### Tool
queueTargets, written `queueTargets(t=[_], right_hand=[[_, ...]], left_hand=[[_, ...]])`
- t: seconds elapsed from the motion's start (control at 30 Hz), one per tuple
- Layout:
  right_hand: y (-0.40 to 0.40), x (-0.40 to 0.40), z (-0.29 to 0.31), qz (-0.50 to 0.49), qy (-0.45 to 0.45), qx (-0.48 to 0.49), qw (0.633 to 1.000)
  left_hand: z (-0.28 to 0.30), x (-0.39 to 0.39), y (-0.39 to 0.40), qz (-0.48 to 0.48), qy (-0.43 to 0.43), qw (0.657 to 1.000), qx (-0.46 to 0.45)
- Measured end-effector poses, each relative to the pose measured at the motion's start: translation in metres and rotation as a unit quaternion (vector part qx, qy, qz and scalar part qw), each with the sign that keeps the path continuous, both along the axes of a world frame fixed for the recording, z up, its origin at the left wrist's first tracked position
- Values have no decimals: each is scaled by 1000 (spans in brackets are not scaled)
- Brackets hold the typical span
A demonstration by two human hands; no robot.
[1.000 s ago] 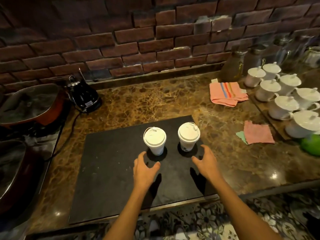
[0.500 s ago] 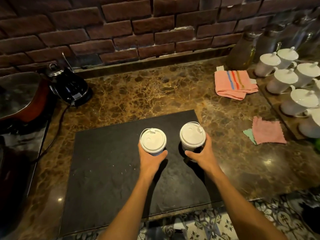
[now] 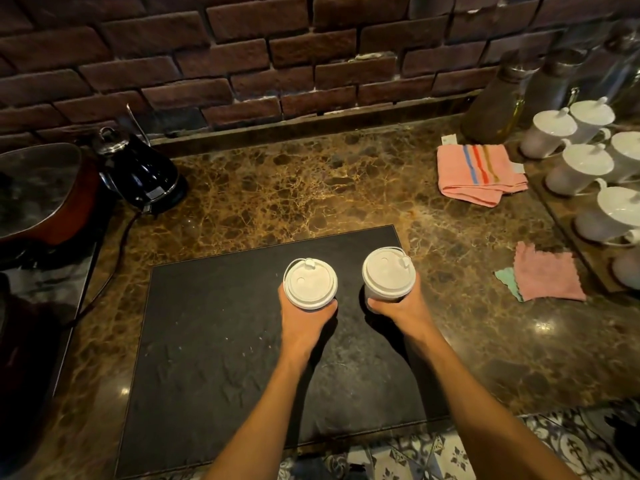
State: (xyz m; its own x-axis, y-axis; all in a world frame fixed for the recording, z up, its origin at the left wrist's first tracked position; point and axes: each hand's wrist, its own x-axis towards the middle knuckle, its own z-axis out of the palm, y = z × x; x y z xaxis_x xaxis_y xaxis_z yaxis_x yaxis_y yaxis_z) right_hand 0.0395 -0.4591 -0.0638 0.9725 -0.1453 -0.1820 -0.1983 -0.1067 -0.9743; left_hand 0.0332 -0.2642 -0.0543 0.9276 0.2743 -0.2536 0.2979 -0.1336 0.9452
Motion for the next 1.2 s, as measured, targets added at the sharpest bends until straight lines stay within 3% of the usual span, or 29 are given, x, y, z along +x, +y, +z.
queueTargets(t=[0.2, 0.4, 0.73, 0.83, 0.97, 1.2], right_hand=[[8, 7, 18, 8, -9, 15, 1000], [28, 16, 52, 65, -37, -30, 997], [106, 3, 105, 176, -102, -7, 979], [143, -10, 119, 226, -121, -4, 967], [204, -41, 132, 292, -144, 2, 946], [331, -149, 159, 408, -164, 11, 898]], left_hand=[[21, 0, 8, 23, -18, 1000, -2], [46, -7, 33, 52, -65, 996, 20], [90, -57, 105, 151, -124, 981, 17], [100, -85, 140, 190, -132, 973, -4], [114, -139, 192, 246, -167, 954, 45], [131, -286, 286, 365, -199, 908, 54]])
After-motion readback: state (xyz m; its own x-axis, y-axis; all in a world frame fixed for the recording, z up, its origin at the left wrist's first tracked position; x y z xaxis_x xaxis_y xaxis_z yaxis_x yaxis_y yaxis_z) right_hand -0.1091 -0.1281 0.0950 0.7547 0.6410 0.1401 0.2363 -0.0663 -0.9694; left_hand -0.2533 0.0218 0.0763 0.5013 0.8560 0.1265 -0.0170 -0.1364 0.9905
